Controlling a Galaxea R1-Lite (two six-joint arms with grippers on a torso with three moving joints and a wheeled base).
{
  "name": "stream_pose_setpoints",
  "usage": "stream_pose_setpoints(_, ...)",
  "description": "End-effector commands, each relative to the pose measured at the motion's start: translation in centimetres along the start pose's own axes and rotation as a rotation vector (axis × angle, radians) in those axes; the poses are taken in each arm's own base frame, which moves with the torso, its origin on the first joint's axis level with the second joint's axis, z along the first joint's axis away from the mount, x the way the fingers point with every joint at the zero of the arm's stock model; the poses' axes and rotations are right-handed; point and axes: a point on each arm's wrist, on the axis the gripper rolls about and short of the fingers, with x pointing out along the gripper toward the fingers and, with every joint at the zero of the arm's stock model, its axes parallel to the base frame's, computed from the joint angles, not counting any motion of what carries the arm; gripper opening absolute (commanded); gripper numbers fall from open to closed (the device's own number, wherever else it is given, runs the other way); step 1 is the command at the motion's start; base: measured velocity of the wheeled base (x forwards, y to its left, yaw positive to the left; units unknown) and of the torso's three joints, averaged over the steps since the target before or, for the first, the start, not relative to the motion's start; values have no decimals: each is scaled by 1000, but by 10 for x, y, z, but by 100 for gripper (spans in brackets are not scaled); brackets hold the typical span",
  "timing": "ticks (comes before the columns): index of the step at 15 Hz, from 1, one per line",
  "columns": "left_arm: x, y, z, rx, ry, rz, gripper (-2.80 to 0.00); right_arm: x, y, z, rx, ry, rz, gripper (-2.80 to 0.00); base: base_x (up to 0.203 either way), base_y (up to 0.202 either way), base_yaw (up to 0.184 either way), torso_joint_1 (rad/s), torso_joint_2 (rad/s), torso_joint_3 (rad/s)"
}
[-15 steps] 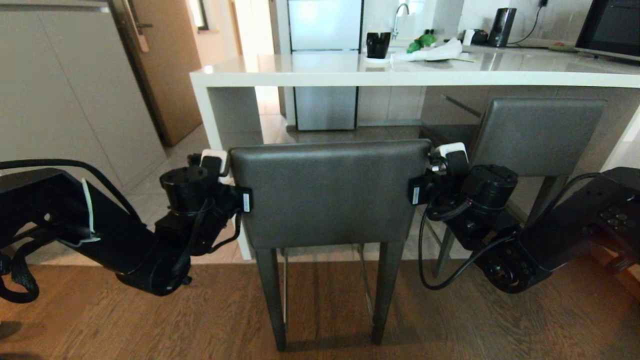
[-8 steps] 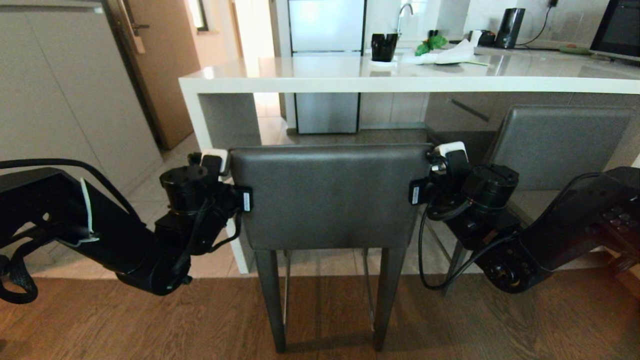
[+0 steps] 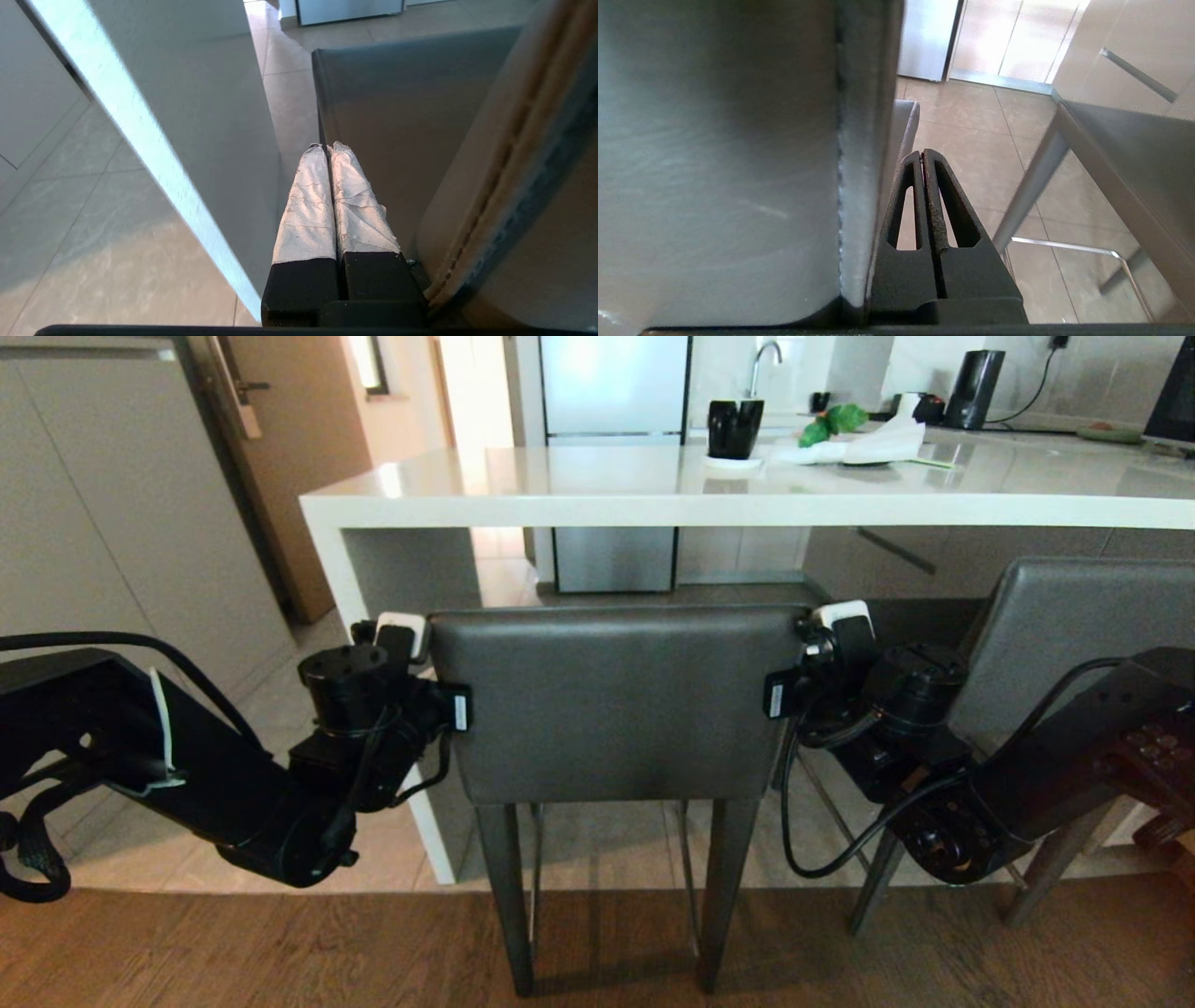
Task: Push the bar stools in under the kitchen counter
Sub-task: Push the gray chair back under the dining table
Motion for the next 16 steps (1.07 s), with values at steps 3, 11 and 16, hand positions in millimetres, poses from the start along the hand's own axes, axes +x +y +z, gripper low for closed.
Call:
stream_pose_setpoints(3,0,0,1,-1,-6,2,-280,0,0,0,0,-4,-4,-280,191,0,3,2,2,-1)
stream_pose_setpoints(11,-2,-1,2,-4,-11,-1,-280,-4,-1,1,0,1,-6,-280,187,0,2,2,3,3)
stream_pose_setpoints(16,-9,1,0,-3,-2,-2,-280,-10,-3,4,0,2,-4,-280,173,0,2,3,2,4)
